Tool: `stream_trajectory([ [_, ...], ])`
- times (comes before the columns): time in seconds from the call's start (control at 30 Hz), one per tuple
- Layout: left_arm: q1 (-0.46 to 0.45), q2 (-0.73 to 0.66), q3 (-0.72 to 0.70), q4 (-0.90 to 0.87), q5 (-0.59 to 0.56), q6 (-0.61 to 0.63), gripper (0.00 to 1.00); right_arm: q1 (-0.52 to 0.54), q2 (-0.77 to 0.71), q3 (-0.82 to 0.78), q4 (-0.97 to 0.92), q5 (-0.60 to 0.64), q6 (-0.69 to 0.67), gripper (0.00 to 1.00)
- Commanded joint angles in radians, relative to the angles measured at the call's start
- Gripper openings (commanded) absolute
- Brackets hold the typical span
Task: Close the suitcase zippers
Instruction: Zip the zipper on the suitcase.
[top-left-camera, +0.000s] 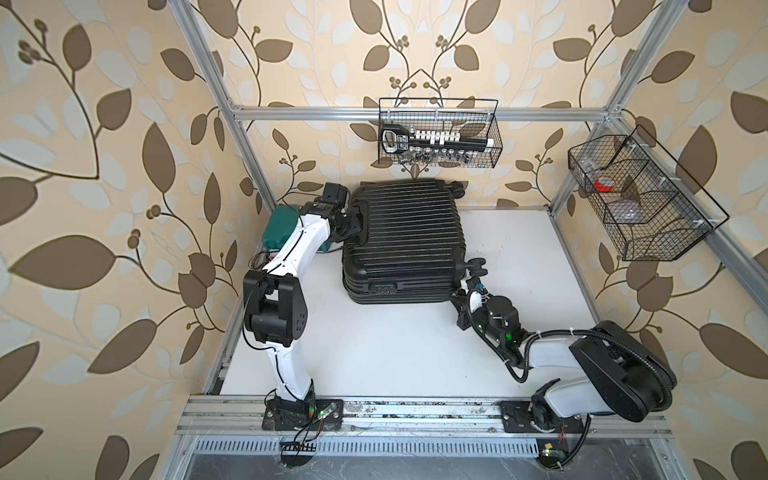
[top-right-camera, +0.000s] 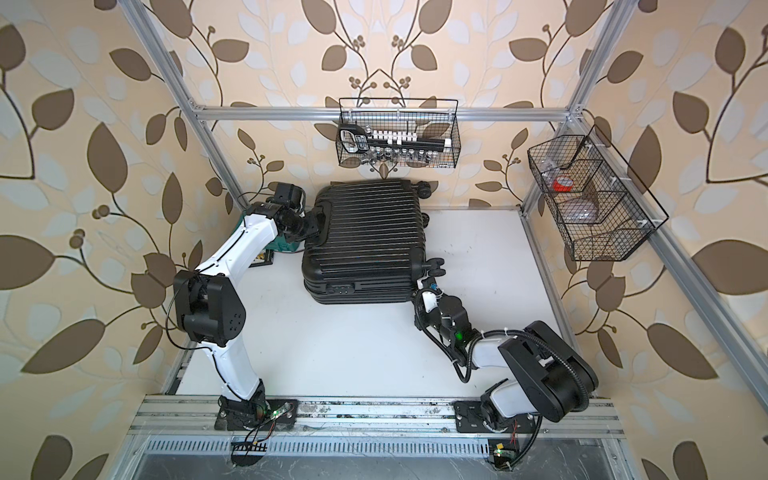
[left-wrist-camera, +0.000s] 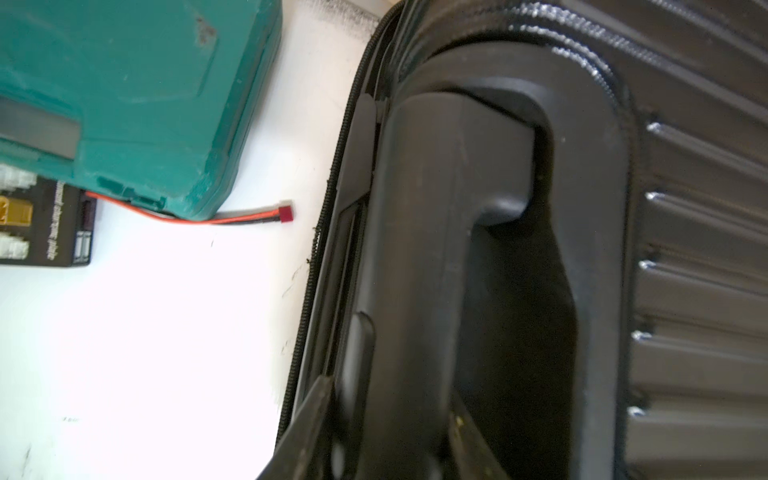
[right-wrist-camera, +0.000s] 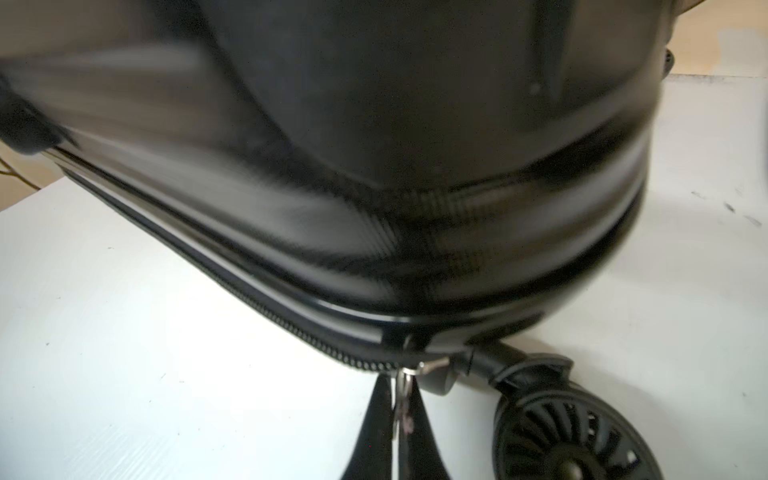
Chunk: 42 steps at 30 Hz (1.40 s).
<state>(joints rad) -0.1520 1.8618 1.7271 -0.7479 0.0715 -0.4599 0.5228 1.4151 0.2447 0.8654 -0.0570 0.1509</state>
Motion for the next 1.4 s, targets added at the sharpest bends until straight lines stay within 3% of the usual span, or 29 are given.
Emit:
stream_trajectory([
  [0.0, -0.014, -0.075, 0.007, 0.037, 0.001, -0.311, 0.22, 0.052, -0.075, -0.005, 0.025, -0.096, -0.054, 0.0],
  [0.3, -0.032, -0.093, 0.015, 0.056, -0.024, -0.31, 0.18, 0.078, -0.15, -0.002, -0.081, -0.139, -0.09, 0.0],
  [0.53, -0.034, -0.086, 0.097, 0.044, -0.124, -0.222, 0.15, 0.087, -0.207, -0.008, -0.168, -0.128, -0.114, 0.0],
  [0.77, -0.035, -0.081, 0.133, 0.067, -0.131, -0.174, 0.12, 0.093, -0.238, -0.015, -0.196, -0.15, -0.119, 0.0],
  [1.17, -0.046, -0.079, 0.097, 0.107, -0.148, -0.212, 0.12, 0.115, -0.297, -0.006, -0.216, -0.338, -0.155, 0.0],
  [1.37, -0.046, -0.077, 0.118, 0.106, -0.174, -0.219, 0.08, 0.122, -0.346, 0.002, -0.274, -0.33, -0.162, 0.0],
])
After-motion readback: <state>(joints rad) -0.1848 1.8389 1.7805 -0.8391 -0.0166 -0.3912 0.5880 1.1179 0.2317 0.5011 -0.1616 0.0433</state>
